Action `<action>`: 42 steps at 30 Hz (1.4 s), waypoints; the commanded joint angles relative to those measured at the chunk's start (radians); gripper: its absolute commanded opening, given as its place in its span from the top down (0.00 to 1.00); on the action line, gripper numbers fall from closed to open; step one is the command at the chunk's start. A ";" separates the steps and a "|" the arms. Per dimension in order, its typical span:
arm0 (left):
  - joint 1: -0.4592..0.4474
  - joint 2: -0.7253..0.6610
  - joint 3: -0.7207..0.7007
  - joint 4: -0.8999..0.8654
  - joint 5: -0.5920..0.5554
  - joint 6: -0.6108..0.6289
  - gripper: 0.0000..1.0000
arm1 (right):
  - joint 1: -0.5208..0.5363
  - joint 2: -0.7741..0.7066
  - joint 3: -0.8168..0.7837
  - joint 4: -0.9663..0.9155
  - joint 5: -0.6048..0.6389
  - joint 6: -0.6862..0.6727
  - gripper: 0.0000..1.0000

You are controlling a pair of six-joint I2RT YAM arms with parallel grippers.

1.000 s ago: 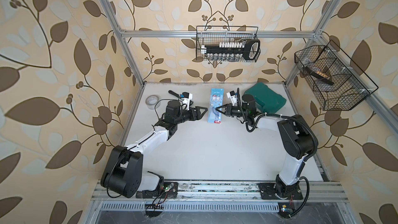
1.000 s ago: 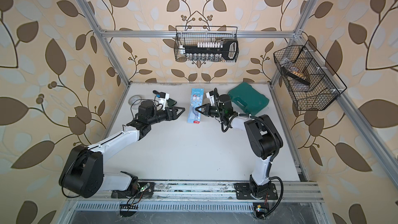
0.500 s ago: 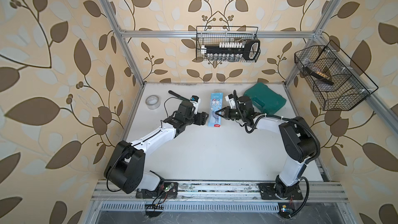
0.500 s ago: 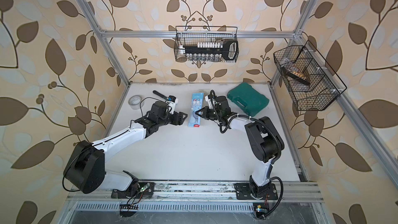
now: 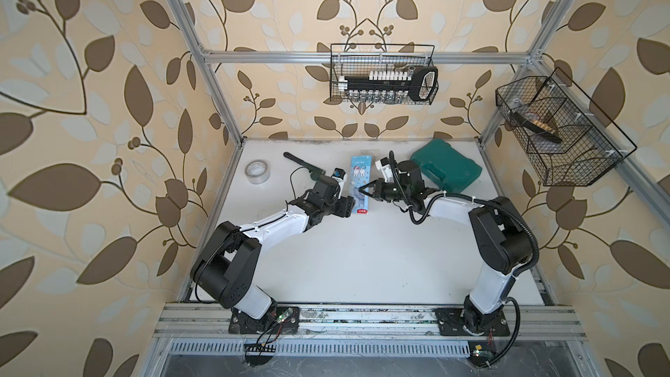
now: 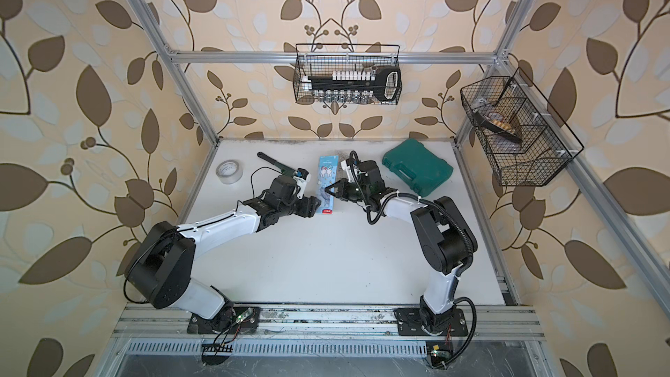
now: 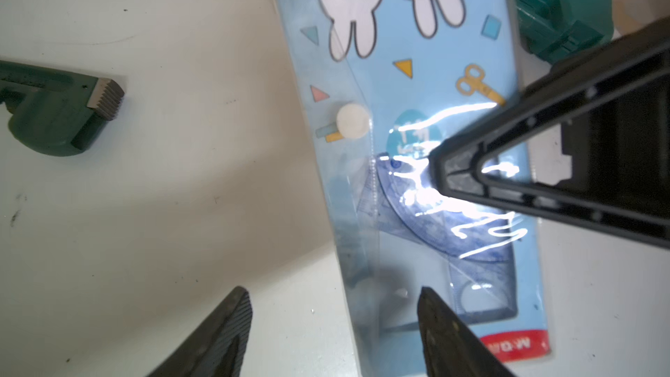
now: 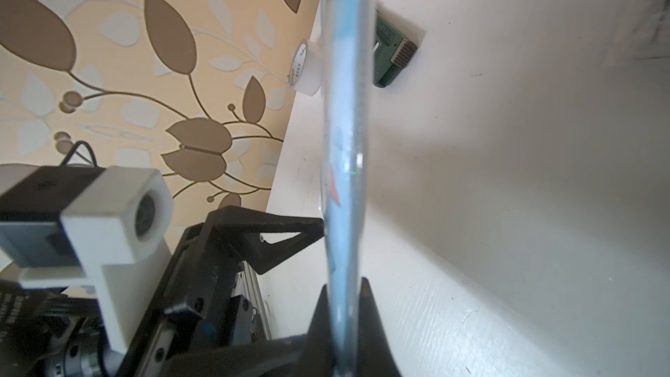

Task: Open the ruler set and take out the ruler
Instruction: Open the ruler set bag.

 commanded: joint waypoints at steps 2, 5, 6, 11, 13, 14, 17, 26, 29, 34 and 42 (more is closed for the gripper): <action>-0.008 -0.004 0.051 0.037 -0.063 0.010 0.29 | 0.008 -0.018 0.034 0.010 -0.006 0.005 1.00; -0.011 0.000 0.062 0.041 -0.109 0.007 0.33 | 0.009 -0.016 0.038 0.003 -0.011 0.002 1.00; -0.011 0.003 0.065 0.044 -0.123 0.007 0.35 | 0.009 -0.014 0.039 0.001 -0.012 0.001 1.00; -0.011 0.017 0.089 0.057 -0.153 0.016 0.41 | 0.013 -0.007 0.045 -0.003 -0.018 -0.001 1.00; -0.011 0.026 0.100 0.058 -0.156 0.018 0.43 | 0.013 -0.005 0.048 -0.005 -0.021 -0.003 1.00; -0.012 0.029 0.105 0.059 -0.158 0.018 0.44 | 0.013 -0.006 0.048 -0.007 -0.023 -0.003 1.00; -0.013 0.040 0.117 0.057 -0.164 0.021 0.48 | 0.013 -0.007 0.049 -0.009 -0.021 -0.004 1.00; -0.028 -0.009 0.075 0.055 -0.104 0.009 0.40 | 0.014 -0.003 0.066 -0.031 -0.018 -0.012 1.00; -0.030 -0.001 0.075 0.046 -0.118 0.011 0.40 | 0.014 0.002 0.067 -0.028 -0.022 -0.008 1.00; -0.033 0.053 0.118 0.005 -0.203 0.021 0.44 | 0.015 -0.005 0.064 -0.025 -0.025 -0.004 1.00; -0.033 0.079 0.160 0.011 -0.280 0.010 0.54 | 0.015 -0.014 0.059 -0.033 -0.029 -0.012 1.00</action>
